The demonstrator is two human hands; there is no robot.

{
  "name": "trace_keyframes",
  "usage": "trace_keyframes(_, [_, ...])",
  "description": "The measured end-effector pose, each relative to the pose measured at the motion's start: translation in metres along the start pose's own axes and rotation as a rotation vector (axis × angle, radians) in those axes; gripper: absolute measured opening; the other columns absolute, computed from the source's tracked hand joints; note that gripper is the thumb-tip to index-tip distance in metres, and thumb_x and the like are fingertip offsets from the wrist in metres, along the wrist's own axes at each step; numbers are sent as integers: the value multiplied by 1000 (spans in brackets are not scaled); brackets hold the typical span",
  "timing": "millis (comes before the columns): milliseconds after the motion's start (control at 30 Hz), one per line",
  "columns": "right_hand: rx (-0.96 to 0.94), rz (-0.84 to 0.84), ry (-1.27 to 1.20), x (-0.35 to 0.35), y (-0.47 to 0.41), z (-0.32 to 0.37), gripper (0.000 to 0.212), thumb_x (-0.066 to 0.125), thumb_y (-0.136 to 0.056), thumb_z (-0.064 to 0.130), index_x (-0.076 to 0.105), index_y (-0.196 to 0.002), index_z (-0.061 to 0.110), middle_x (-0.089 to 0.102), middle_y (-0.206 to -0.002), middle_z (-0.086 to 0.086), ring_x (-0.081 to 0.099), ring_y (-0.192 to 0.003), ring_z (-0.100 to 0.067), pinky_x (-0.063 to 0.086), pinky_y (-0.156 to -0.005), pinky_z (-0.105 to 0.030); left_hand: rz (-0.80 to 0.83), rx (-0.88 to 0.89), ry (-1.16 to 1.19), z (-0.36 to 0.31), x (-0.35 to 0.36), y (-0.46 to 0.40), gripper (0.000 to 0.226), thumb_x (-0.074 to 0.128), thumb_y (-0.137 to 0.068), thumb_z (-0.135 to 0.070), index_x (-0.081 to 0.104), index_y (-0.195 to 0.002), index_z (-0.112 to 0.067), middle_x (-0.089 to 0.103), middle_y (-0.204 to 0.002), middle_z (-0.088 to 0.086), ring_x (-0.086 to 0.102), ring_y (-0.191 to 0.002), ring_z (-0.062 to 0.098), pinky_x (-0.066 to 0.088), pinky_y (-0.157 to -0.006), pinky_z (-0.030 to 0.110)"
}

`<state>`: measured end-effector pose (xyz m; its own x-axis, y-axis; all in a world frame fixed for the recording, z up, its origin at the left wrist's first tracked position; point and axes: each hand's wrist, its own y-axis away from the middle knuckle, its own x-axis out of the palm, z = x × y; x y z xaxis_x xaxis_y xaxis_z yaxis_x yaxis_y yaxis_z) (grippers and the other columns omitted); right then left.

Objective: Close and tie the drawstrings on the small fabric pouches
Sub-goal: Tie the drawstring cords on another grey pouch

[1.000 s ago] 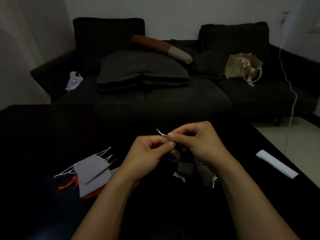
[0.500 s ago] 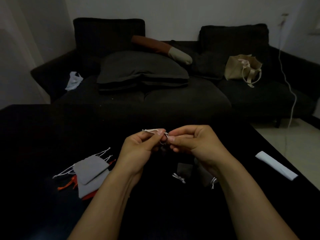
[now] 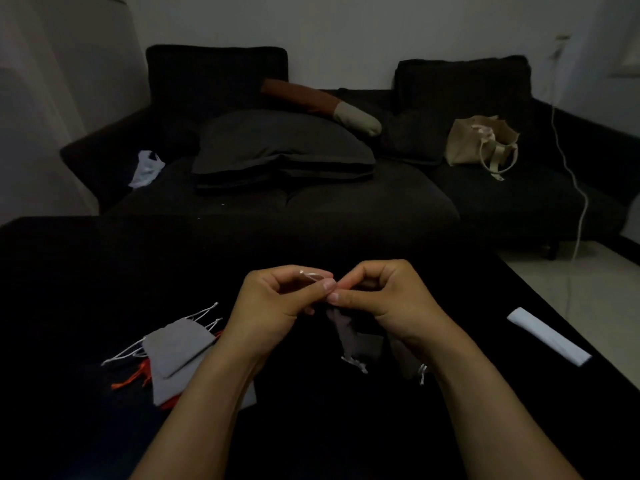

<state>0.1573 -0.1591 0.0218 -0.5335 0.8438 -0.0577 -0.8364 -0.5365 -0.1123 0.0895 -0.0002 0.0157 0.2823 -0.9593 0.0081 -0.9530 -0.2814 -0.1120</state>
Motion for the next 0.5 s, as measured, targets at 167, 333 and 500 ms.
trace_keyframes(167, [103,-21,-9,-1,-2,0,19,74,-75,-9,71,-86,5,72,-76,-16,69,-66,-13,54,-62,-20,-39,157,-89,1,10,0,15,77,-76,-3,78,-88,-11,78,-81,3,74,-79,13,56,-69,19])
trace_keyframes(333, [116,-24,-16,4,0,4,22,67,-82,-7,74,-100,3,74,-85,-12,67,-69,-4,48,-56,-10,-65,324,-221,5,9,-3,16,77,-78,-4,79,-90,-15,78,-84,-3,74,-82,11,55,-74,20])
trace_keyframes(500, [141,-73,-59,11,-2,5,19,67,-82,-5,77,-95,4,76,-93,-14,70,-82,-13,55,-75,-19,-101,349,-194,7,8,-3,19,77,-77,-2,78,-86,-19,78,-83,-4,74,-82,10,54,-73,18])
